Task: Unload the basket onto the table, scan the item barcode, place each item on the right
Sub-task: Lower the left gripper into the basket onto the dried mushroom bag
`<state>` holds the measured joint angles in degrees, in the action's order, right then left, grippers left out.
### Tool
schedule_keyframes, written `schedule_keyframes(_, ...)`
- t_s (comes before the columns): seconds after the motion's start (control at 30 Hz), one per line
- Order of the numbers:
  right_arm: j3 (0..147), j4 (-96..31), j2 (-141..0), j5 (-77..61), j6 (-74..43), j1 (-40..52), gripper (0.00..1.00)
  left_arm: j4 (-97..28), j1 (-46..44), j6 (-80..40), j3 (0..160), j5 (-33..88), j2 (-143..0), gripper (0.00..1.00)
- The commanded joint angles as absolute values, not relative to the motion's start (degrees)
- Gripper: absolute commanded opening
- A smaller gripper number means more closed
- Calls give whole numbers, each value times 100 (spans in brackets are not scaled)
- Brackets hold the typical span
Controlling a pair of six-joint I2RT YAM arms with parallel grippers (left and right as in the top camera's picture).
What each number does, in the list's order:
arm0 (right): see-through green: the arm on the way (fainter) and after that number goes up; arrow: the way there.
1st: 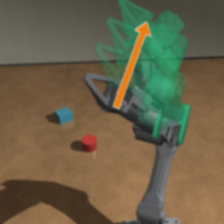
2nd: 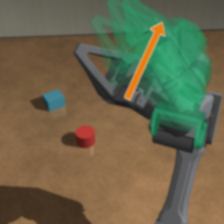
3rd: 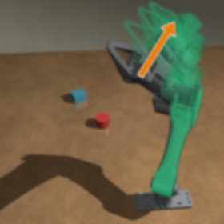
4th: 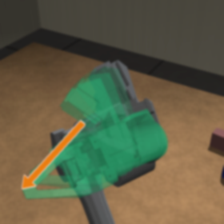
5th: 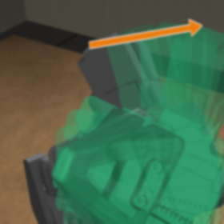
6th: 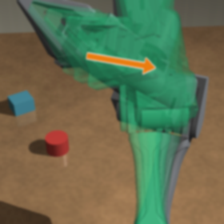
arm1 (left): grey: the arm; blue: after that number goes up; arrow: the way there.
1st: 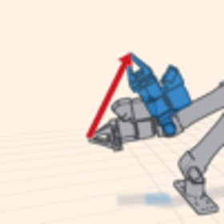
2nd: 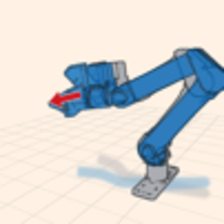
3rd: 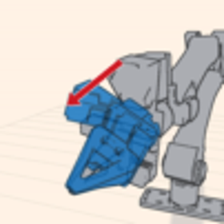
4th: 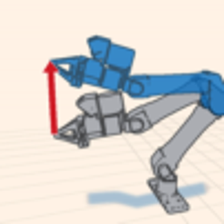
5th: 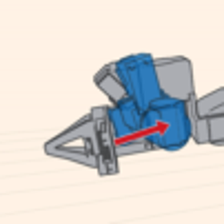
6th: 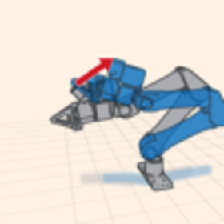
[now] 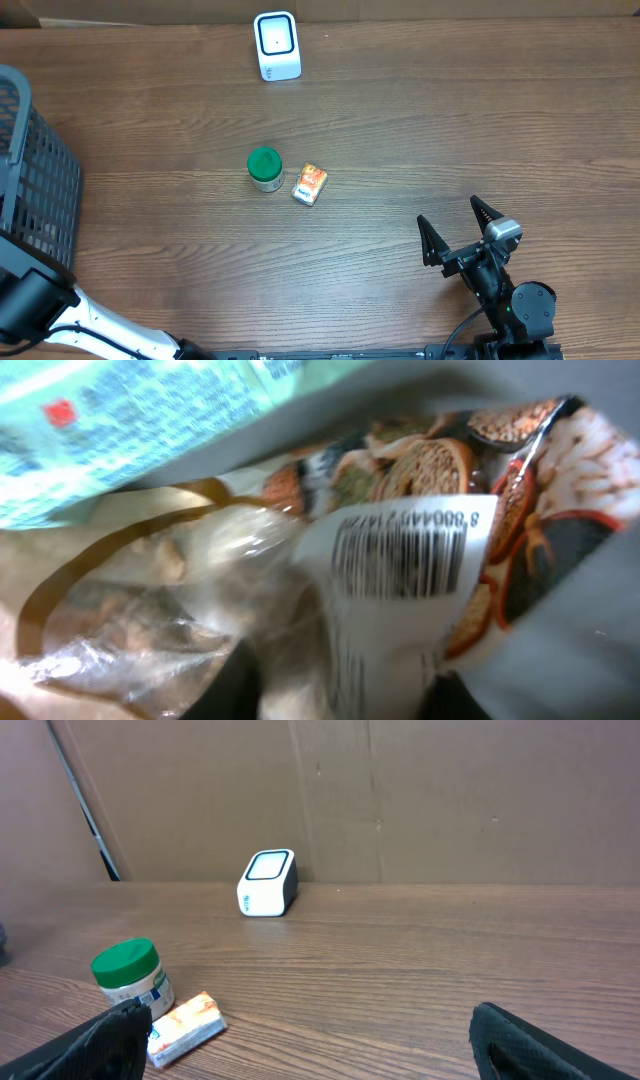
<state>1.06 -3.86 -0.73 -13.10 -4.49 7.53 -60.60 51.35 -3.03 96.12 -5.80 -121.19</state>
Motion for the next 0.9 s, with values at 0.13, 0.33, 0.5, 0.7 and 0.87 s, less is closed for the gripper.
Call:
schedule_keyframes(0.13,47,-351,-16,-1291,-493,733,100,-6274,5131,-416,9513,-89,-12691,4)
schedule_keyframes(0.33,47,-351,-16,-1288,-493,733,100,-7026,5129,-443,10497,351,-12685,4)
schedule_keyframes(0.5,47,-351,-16,-1288,-493,733,100,-7802,5129,-585,11714,609,-12685,4)
schedule_keyframes(0.7,47,-351,-16,-1288,-493,733,100,-8624,5129,-602,13190,1002,-12645,4)
schedule_keyframes(0.87,47,-351,-16,-1288,-493,733,100,-9089,5129,-624,14217,1347,-12466,4)
